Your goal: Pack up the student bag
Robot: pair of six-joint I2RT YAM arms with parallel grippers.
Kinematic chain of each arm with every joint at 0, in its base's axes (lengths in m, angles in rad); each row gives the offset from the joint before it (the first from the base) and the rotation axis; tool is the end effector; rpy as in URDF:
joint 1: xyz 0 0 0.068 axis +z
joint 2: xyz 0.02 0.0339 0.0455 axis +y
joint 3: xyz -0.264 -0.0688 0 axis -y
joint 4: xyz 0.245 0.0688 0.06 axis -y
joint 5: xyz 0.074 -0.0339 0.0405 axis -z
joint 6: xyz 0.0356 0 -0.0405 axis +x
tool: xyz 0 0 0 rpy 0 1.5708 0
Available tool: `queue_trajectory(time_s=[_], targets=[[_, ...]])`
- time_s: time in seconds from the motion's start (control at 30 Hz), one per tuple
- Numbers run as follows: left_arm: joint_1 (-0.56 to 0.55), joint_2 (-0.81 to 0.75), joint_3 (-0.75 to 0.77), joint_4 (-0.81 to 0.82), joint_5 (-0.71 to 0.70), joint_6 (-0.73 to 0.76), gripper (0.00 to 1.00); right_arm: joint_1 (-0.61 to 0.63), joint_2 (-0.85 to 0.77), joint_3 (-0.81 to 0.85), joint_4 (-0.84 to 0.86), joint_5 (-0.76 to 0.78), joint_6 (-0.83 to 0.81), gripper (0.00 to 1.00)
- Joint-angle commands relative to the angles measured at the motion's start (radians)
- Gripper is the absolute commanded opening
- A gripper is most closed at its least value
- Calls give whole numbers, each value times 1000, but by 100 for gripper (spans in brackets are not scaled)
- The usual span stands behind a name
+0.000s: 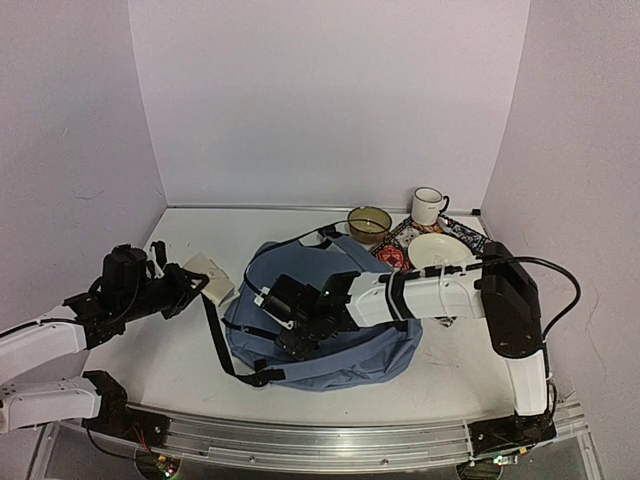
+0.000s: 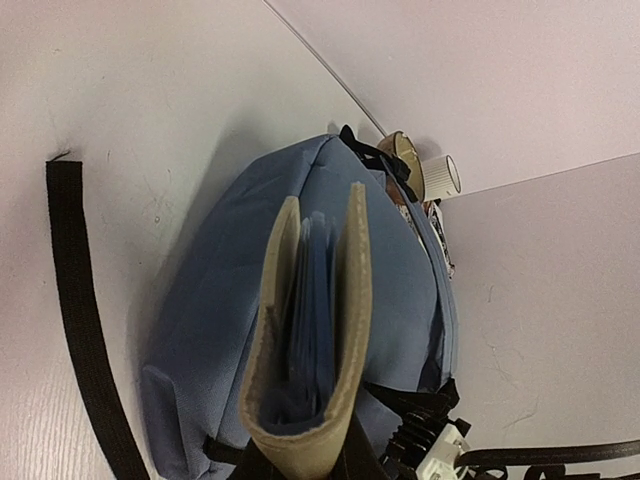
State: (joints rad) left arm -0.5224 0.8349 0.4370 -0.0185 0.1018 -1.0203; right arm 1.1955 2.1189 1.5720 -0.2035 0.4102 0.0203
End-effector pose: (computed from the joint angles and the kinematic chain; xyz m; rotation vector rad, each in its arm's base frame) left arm 0.1646 -0.0989 0.2253 -0.4620 2.1076 -1.0576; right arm 0.1877 0.4377 0.1899 -1.0746 1.9793 0.1741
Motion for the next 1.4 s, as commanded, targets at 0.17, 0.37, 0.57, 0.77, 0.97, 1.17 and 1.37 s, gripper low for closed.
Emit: queue_trajectory(time_s=[0.17,0.37,0.57,0.77,0.97,1.17,1.37], targets=[[5,-34,33,18,31,6,0,17,103,80,-81,69,-110,83],[5,-52,25,-1,49,-4,0,26,166,103,-114,202,-102,76],[5,-60,15,-1,96,-9,0,26,131,129,-112,290,-84,56],[5,-72,-6,-1,162,-19,0,26,112,178,-106,286,-112,41],[4,-117,-39,-4,214,-26,0,24,121,211,-103,306,-126,20],[4,-138,-62,-7,250,-35,0,22,106,226,-100,266,-134,16],[4,-168,-84,-18,243,-36,0,16,103,197,-97,132,-154,38]])
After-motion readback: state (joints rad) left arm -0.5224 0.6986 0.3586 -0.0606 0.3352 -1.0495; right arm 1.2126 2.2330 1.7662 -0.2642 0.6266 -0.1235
